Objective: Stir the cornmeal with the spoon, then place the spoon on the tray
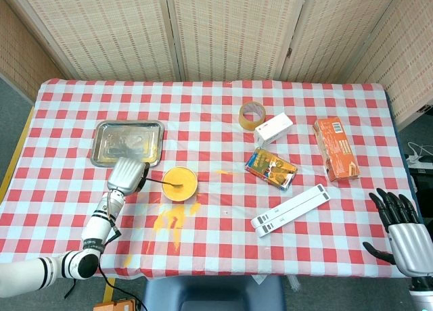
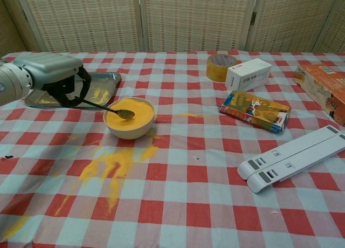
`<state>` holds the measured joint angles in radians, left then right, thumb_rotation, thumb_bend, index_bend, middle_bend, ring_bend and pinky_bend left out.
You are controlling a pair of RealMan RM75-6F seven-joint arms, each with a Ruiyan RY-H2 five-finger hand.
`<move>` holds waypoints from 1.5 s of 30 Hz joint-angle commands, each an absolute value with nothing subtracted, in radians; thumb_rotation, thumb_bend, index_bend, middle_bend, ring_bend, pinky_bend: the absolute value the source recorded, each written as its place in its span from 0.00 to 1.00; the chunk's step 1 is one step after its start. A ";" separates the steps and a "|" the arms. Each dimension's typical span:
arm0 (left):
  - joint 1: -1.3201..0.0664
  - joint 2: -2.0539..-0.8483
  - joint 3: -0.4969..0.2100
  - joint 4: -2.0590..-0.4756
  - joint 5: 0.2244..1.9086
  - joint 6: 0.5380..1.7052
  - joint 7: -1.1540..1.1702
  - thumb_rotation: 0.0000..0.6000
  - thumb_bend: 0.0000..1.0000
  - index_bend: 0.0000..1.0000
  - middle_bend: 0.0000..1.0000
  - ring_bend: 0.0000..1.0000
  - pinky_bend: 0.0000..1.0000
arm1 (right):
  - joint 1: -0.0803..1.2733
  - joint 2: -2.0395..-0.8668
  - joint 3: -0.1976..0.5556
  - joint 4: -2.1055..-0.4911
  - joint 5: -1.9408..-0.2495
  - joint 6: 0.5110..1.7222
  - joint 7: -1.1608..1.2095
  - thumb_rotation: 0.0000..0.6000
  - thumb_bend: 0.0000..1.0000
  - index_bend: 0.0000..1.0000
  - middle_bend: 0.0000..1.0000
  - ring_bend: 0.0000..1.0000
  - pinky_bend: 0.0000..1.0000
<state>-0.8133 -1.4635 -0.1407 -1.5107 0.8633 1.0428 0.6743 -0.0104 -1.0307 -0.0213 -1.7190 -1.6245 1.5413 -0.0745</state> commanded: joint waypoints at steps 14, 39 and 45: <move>-0.873 -1.560 -0.154 -1.421 0.744 1.106 0.900 1.00 0.80 0.87 1.00 1.00 1.00 | -0.019 -1.022 -0.020 -1.718 -1.636 1.563 -0.058 1.00 0.05 0.00 0.00 0.00 0.00; -0.866 -1.522 -0.201 -1.468 0.785 1.109 0.795 1.00 0.80 0.87 1.00 1.00 1.00 | -0.022 -1.019 -0.017 -1.719 -1.633 1.566 -0.054 1.00 0.05 0.00 0.00 0.00 0.00; -0.868 -1.513 -0.206 -1.467 0.794 1.108 0.780 1.00 0.80 0.87 1.00 1.00 1.00 | -0.021 -1.019 -0.015 -1.719 -1.630 1.563 -0.054 1.00 0.05 0.00 0.00 0.00 0.00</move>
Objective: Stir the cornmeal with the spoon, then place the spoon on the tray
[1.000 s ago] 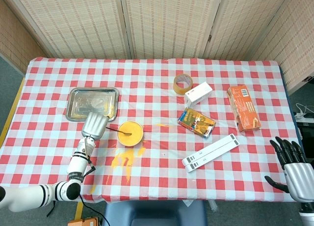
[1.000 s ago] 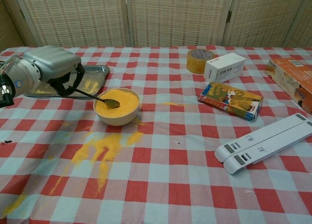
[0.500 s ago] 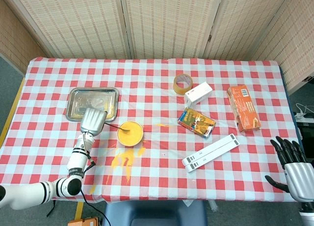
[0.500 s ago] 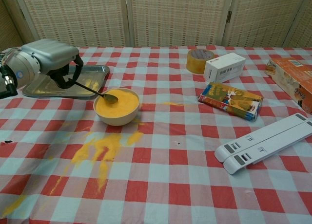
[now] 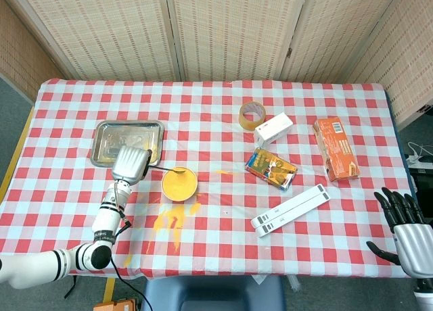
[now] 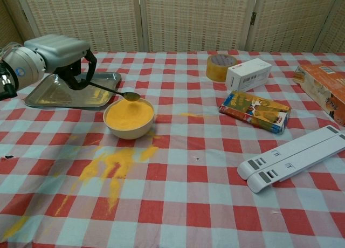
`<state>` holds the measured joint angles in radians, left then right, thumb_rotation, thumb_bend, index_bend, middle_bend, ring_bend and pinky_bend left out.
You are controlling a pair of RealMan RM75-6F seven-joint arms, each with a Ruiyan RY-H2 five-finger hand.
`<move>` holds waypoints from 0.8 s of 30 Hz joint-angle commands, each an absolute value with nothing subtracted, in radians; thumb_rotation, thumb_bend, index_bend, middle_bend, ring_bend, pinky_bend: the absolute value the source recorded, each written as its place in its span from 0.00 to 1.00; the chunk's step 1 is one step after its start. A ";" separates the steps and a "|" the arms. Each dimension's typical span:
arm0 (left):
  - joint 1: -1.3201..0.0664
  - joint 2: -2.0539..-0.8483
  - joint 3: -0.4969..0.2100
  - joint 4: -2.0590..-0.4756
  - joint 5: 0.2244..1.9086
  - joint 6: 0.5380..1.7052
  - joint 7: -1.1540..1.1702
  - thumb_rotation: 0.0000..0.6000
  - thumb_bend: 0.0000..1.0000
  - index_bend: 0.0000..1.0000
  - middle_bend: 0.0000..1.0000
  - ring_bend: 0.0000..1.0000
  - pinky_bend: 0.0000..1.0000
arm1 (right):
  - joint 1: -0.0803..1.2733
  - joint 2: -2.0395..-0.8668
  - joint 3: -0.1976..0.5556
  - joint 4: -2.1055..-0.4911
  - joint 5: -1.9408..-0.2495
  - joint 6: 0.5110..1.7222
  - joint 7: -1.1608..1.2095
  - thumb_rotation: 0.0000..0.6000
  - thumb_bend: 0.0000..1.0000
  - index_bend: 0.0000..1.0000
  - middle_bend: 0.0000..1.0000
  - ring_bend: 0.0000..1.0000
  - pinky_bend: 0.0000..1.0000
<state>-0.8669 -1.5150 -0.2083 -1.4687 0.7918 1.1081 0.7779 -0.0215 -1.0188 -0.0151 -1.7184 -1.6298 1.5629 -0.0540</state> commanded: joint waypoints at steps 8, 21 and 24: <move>-0.871 -1.541 -0.170 -1.392 0.813 1.106 0.817 1.00 0.80 0.87 1.00 1.00 1.00 | -0.023 -1.021 -0.015 -1.720 -1.632 1.566 -0.059 1.00 0.05 0.00 0.00 0.00 0.00; -0.863 -1.506 -0.138 -1.468 0.828 1.089 0.849 1.00 0.80 0.87 1.00 1.00 1.00 | -0.024 -1.023 -0.017 -1.722 -1.639 1.567 -0.064 1.00 0.05 0.00 0.00 0.00 0.00; -0.861 -1.498 -0.126 -1.494 0.831 1.092 0.865 1.00 0.80 0.87 1.00 1.00 1.00 | -0.026 -1.023 -0.018 -1.722 -1.643 1.572 -0.065 1.00 0.05 0.00 0.00 0.00 0.00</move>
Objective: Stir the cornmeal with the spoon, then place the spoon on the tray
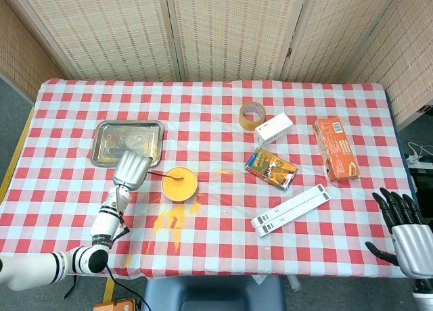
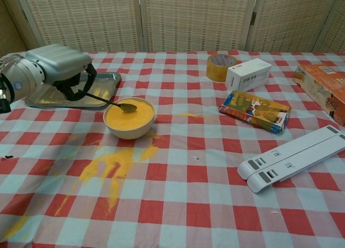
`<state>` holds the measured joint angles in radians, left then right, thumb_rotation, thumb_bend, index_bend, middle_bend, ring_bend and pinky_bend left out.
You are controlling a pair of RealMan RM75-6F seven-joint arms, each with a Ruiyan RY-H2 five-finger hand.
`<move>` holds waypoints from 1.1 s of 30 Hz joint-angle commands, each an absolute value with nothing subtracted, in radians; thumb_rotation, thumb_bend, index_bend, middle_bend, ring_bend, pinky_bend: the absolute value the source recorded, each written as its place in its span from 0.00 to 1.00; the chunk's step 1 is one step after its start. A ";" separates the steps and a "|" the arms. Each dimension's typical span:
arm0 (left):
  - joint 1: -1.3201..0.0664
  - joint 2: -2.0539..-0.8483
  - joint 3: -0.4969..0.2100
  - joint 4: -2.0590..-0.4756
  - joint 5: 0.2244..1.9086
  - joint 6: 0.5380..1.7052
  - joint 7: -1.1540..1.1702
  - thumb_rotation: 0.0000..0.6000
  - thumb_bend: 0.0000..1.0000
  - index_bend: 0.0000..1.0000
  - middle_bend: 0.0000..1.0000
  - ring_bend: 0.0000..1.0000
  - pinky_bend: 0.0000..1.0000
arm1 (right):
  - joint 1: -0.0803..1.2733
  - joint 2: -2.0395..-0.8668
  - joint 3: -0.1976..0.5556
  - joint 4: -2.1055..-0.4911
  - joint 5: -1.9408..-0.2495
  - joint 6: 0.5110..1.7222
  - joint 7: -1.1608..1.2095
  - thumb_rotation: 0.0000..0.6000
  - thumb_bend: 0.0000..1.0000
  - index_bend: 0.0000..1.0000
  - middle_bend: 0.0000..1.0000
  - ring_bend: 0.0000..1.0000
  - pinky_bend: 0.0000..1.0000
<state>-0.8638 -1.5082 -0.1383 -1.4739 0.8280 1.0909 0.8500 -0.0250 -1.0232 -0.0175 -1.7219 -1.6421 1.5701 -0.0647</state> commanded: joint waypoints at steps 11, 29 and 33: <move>-0.848 -1.466 -0.116 -1.589 0.880 1.131 0.864 1.00 0.80 0.87 1.00 1.00 1.00 | -0.028 -1.022 -0.022 -1.723 -1.653 1.575 -0.065 1.00 0.05 0.00 0.00 0.00 0.00; -0.885 -1.563 -0.162 -1.435 0.832 1.209 0.999 1.00 0.80 0.87 1.00 1.00 1.00 | -0.023 -1.019 -0.012 -1.720 -1.632 1.564 -0.057 1.00 0.05 0.00 0.00 0.00 0.00; -0.892 -1.575 -0.161 -1.427 0.819 1.215 1.042 1.00 0.80 0.87 1.00 1.00 1.00 | -0.023 -1.018 -0.011 -1.719 -1.631 1.565 -0.052 1.00 0.05 0.00 0.00 0.00 0.00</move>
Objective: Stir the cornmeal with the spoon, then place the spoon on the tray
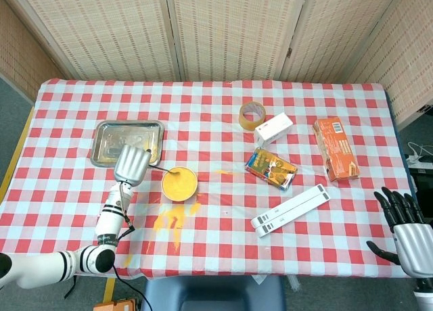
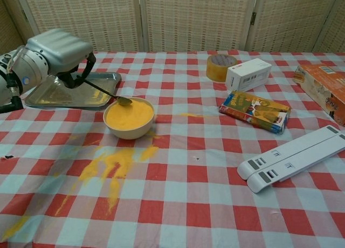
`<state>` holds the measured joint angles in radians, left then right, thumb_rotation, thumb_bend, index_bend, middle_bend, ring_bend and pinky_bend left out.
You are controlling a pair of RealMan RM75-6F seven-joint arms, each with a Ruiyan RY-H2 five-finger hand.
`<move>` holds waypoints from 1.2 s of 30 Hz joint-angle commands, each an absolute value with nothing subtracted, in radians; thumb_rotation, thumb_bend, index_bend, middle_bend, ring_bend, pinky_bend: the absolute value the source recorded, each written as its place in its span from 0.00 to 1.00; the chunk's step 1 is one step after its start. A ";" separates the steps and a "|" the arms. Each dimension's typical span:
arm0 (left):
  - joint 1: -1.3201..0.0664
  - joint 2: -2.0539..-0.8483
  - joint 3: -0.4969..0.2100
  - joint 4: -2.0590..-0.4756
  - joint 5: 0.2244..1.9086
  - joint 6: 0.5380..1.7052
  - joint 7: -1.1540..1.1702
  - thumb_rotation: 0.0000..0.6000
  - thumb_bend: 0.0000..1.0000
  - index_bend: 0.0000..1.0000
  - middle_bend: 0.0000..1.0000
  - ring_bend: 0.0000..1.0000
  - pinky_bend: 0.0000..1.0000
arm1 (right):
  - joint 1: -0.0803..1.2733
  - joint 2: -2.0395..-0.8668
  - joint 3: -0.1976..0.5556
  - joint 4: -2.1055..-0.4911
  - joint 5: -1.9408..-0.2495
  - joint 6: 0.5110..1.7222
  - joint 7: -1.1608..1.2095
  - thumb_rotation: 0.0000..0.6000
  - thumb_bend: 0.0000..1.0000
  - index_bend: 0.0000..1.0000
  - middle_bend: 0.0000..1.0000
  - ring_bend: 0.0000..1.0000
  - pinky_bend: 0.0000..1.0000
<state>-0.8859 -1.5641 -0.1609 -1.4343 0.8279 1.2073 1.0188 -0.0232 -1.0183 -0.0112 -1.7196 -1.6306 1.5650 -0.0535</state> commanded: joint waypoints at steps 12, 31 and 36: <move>-0.882 -1.584 -0.118 -1.453 0.860 1.254 1.128 1.00 0.80 0.87 1.00 1.00 1.00 | -0.029 -1.015 -0.013 -1.720 -1.640 1.578 -0.048 1.00 0.05 0.00 0.00 0.00 0.00; -0.841 -1.521 -0.077 -1.621 0.892 1.274 1.160 1.00 0.80 0.87 1.00 1.00 1.00 | -0.034 -1.018 -0.021 -1.721 -1.660 1.587 -0.055 1.00 0.05 0.00 0.00 0.00 0.00; -0.825 -1.488 -0.093 -1.684 0.921 1.282 1.093 1.00 0.80 0.87 1.00 1.00 1.00 | -0.037 -1.017 -0.022 -1.722 -1.666 1.592 -0.057 1.00 0.05 0.00 0.00 0.00 0.00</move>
